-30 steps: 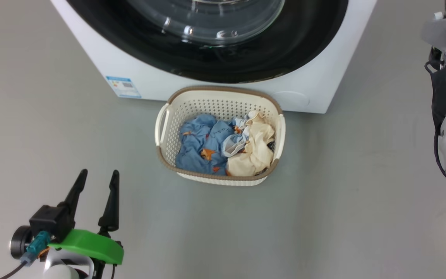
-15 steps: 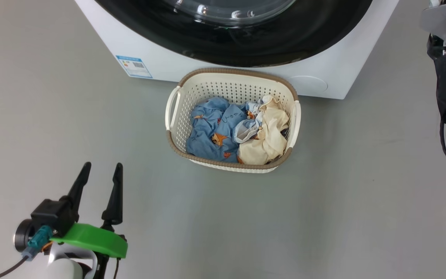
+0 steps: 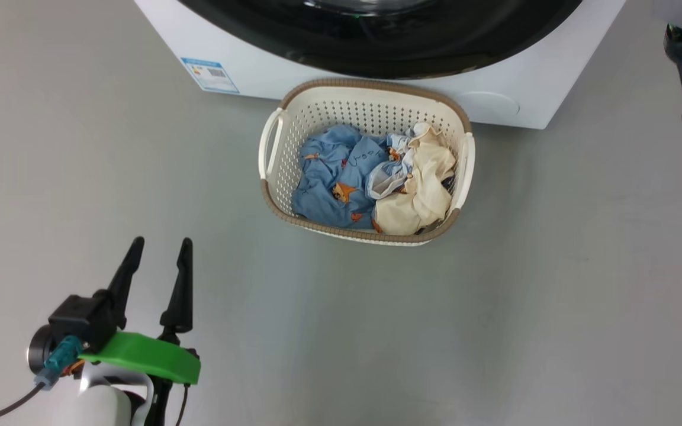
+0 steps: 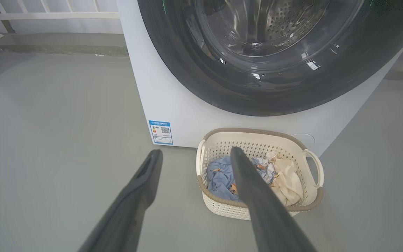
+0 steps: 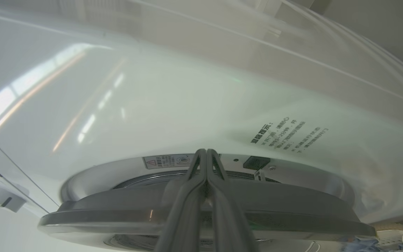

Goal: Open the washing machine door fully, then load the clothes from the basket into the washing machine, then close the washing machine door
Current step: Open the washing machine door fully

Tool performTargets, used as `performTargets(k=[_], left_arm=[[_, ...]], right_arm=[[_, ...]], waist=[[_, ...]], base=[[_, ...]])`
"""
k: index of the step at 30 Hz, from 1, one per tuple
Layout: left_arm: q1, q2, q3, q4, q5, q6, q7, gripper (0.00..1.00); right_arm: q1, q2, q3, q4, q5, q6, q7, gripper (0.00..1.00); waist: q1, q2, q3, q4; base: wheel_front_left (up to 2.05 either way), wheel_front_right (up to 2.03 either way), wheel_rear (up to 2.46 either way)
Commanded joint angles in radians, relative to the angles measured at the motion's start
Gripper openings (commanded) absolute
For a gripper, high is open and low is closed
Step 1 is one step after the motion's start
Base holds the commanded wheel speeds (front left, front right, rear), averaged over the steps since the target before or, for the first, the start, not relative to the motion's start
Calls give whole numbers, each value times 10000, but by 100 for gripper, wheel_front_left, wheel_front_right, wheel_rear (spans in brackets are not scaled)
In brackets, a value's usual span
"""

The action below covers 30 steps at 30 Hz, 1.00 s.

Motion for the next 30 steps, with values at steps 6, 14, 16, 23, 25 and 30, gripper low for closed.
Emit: performTargets(k=[6,14,16,23,25,30], left_arm=[[-366,177,287,-200,-195,-15,-105,100],[-394,135,284,-165,-302,-15,-105,100],[-398,126,289,-159,-332,-15,-105,100],[-455,106,234,-173,-382,-15,-105,100],[-483,101,223,-176,-407,-15,-105,100],[-551,93,169,-155,-461,-15,-105,100]], right_arm=[[-993,102,105,328,-188,16,569,0],[-1477,-184,86,768,-486,16,831,0],[-1589,-246,65,844,-571,16,879,0],[-1851,-389,-11,991,-928,16,1121,0],[-1873,-371,-49,1011,-1083,16,1219,0],[-1770,-331,-266,1025,-1452,16,1457,0]], waist=[[0,0,290,157],[0,0,448,294],[0,0,490,325],[0,0,657,432],[0,0,710,456],[0,0,765,544]], base=[[0,0,0],[0,0,0],[0,0,0],[0,0,0],[0,0,0],[0,0,0]])
